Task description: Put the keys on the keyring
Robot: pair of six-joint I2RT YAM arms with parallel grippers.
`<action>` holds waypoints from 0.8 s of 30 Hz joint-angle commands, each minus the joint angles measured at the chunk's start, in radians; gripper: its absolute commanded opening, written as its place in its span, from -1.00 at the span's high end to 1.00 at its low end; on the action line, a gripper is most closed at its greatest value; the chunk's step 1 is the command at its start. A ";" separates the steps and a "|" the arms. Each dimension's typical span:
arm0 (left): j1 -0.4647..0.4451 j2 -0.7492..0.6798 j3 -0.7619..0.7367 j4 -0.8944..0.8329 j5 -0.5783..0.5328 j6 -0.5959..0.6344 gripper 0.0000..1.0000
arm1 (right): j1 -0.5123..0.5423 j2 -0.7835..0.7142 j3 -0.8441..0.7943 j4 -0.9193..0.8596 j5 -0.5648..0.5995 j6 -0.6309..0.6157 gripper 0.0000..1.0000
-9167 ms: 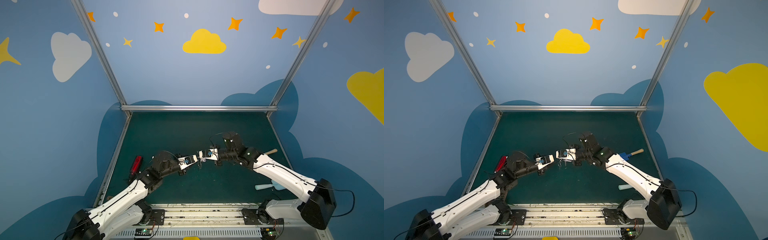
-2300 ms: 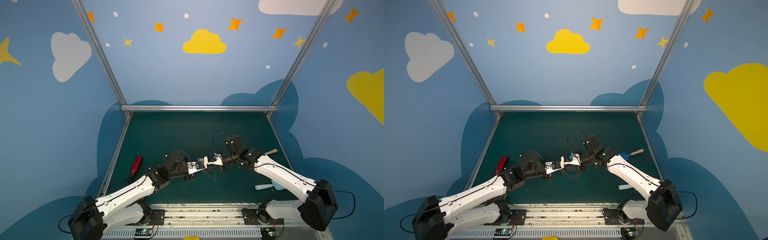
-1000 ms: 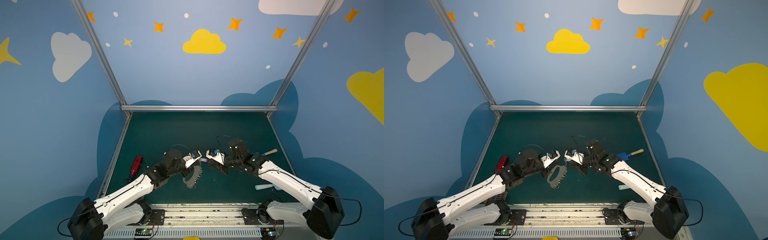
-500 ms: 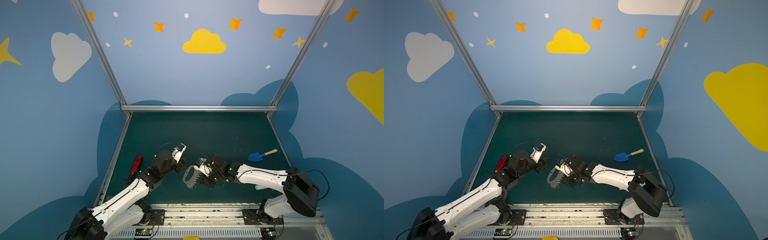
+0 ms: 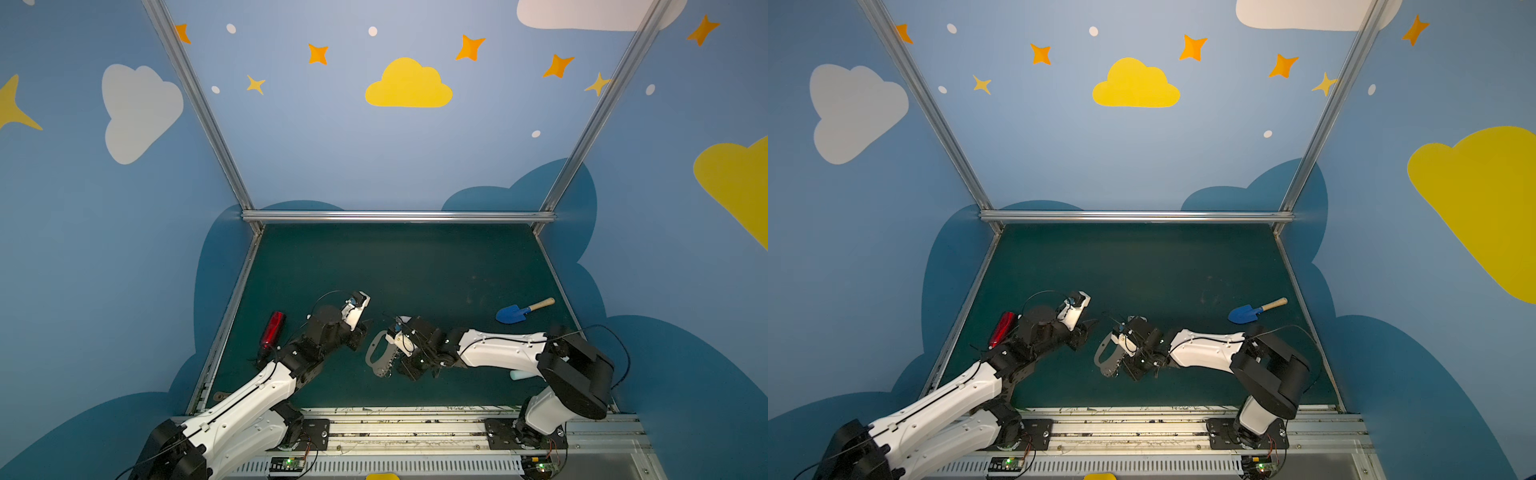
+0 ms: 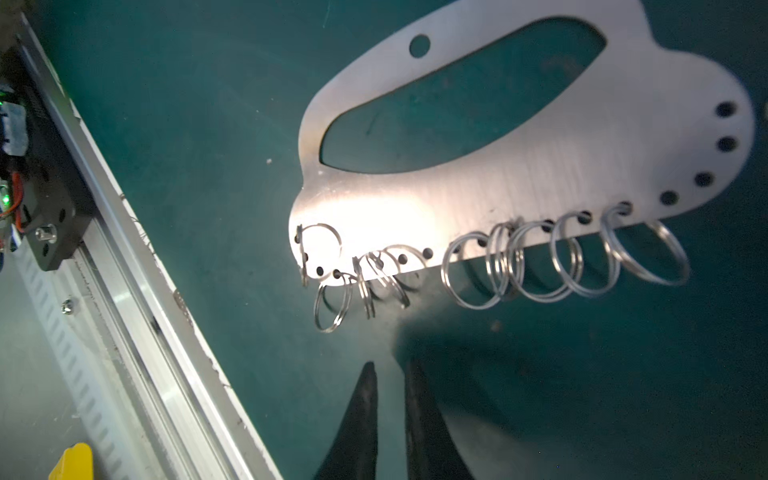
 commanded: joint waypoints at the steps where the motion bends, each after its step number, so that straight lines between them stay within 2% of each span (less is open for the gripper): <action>1: 0.002 -0.003 -0.002 0.022 0.035 0.028 -0.01 | 0.001 0.036 0.031 0.000 0.022 -0.002 0.69; 15: 0.000 0.012 0.012 0.012 0.070 0.069 0.01 | 0.002 0.068 0.032 0.089 -0.013 -0.094 0.66; 24: 0.001 0.020 0.010 0.021 0.074 0.081 0.01 | 0.010 0.074 0.031 0.101 -0.048 -0.151 0.85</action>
